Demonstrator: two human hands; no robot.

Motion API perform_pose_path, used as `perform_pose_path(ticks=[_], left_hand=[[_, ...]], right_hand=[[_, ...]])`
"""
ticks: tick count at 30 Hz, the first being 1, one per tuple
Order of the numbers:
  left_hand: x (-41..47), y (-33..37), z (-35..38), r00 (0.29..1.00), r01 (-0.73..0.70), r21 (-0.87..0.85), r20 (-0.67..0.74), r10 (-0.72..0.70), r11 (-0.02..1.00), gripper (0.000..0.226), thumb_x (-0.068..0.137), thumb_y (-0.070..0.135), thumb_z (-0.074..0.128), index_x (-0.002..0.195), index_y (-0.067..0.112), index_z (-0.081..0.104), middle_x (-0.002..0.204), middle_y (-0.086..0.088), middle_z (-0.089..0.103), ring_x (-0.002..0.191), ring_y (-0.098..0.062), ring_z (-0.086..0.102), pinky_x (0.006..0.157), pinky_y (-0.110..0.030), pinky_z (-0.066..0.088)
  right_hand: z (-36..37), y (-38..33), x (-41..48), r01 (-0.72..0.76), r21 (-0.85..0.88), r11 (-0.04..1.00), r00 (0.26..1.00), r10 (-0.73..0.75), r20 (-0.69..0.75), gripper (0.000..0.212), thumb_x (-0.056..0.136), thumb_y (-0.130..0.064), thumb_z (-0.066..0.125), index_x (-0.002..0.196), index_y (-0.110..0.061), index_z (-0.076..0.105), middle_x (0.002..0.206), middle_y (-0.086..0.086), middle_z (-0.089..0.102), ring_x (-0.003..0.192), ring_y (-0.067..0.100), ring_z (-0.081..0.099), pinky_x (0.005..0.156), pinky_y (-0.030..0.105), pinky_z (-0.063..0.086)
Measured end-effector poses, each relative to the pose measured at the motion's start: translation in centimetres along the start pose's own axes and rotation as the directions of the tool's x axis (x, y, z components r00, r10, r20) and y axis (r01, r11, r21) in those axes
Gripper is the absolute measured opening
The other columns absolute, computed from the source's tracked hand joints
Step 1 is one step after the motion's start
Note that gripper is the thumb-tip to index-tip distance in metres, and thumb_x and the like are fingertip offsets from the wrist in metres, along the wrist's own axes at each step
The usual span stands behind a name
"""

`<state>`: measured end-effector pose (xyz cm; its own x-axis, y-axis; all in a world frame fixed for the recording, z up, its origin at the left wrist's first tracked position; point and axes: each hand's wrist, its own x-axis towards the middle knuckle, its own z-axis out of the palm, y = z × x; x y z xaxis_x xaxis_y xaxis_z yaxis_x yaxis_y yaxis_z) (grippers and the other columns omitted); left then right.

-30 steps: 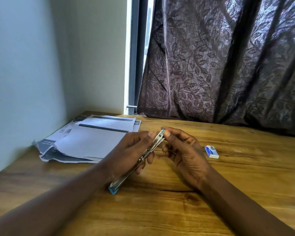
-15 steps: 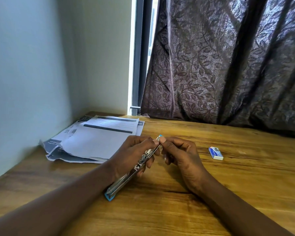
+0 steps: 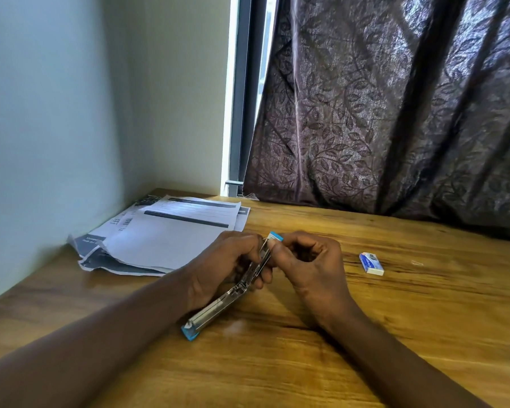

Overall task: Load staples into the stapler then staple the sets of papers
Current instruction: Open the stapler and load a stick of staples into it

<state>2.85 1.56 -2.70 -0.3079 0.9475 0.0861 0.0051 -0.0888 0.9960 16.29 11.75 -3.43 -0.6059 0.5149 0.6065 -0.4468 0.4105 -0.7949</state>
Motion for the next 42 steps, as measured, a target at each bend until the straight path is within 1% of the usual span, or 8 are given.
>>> perform_pose_path(ticks=[5,9,14,19,23,30,34,42], left_hand=[[0.1,-0.2,0.1,0.997,-0.01,-0.045,0.081,0.014,0.999,0.039,0.07,0.013,0.048,0.1,0.001,0.07,0.09,-0.022,0.07,0.076,-0.027,0.064,0.076,-0.036,0.051],[0.0,-0.3,0.5,0.994,-0.027,-0.086,0.102,0.035,0.996,0.048,0.071,0.011,0.046,0.111,-0.002,0.068,0.099,-0.024,0.072,0.079,-0.024,0.068,0.069,-0.025,0.055],[0.2,-0.7,1.0,0.995,-0.098,-0.159,0.006,0.1,0.982,0.035,0.074,0.006,0.049,0.109,0.008,0.052,0.101,-0.029,0.073,0.081,-0.038,0.071,0.066,-0.031,0.058],[0.2,-1.0,0.4,0.986,-0.167,0.003,0.024,0.166,0.986,0.018,0.085,0.005,0.046,0.092,0.006,0.062,0.111,-0.029,0.071,0.103,-0.04,0.072,0.081,-0.036,0.059],[-0.2,-0.5,0.7,0.989,-0.14,0.182,-0.01,0.145,0.973,0.026,0.102,0.021,0.055,0.085,0.007,0.069,0.094,-0.008,0.076,0.086,-0.015,0.071,0.073,-0.024,0.053],[0.3,-1.2,0.1,0.979,-0.176,0.364,-0.034,0.202,0.914,0.01,0.094,0.004,0.068,0.101,0.01,0.072,0.098,-0.003,0.077,0.094,-0.017,0.073,0.083,-0.032,0.058],[0.1,-1.2,0.2,0.94,-0.276,0.598,0.005,0.341,0.752,0.021,0.089,0.003,0.073,0.1,0.021,0.073,0.094,0.009,0.076,0.091,-0.008,0.073,0.079,-0.021,0.056],[-1.1,-1.2,0.9,0.892,-0.263,0.784,-0.023,0.45,0.563,0.026,0.09,0.014,0.072,0.108,0.03,0.08,0.097,0.017,0.078,0.087,0.003,0.071,0.076,-0.02,0.059]], right_hand=[[0.0,-0.1,0.3,-0.035,-0.006,0.999,0.995,0.034,-0.093,0.022,0.091,0.006,0.066,0.072,0.017,0.062,0.05,-0.001,0.054,0.041,0.0,0.05,0.045,0.014,0.042],[-0.3,0.4,0.7,-0.1,-0.006,0.995,0.979,0.097,-0.178,0.025,0.092,0.002,0.066,0.074,0.019,0.06,0.053,0.0,0.052,0.042,0.001,0.046,0.043,0.015,0.039],[-0.9,1.0,1.0,-0.157,-0.043,0.987,0.965,0.144,-0.217,0.027,0.093,-0.005,0.067,0.079,0.018,0.064,0.058,0.007,0.057,0.046,0.002,0.051,0.046,0.017,0.044],[-1.4,1.3,1.3,-0.209,-0.079,0.975,0.944,0.18,-0.275,0.03,0.095,-0.013,0.066,0.084,0.016,0.066,0.061,0.021,0.063,0.046,0.008,0.057,0.049,0.023,0.048],[-1.9,1.2,1.5,-0.247,-0.066,0.967,0.923,0.214,-0.321,0.031,0.097,-0.015,0.064,0.091,0.015,0.066,0.077,0.035,0.067,0.045,0.011,0.062,0.048,0.024,0.051],[-2.3,1.6,1.5,-0.185,-0.27,0.945,0.961,0.117,-0.249,0.024,0.097,-0.031,0.065,0.078,-0.017,0.071,0.072,0.009,0.073,0.061,0.023,0.068,0.061,0.039,0.056],[-2.2,1.5,1.0,-0.116,-0.35,0.929,0.989,0.076,-0.126,0.022,0.097,-0.038,0.064,0.083,-0.024,0.07,0.075,0.003,0.071,0.073,0.032,0.069,0.063,0.055,0.058],[-2.1,1.7,1.0,-0.149,-0.275,0.95,0.984,0.115,-0.139,0.018,0.098,-0.024,0.066,0.089,-0.011,0.073,0.076,0.014,0.071,0.069,0.035,0.071,0.054,0.036,0.061]])
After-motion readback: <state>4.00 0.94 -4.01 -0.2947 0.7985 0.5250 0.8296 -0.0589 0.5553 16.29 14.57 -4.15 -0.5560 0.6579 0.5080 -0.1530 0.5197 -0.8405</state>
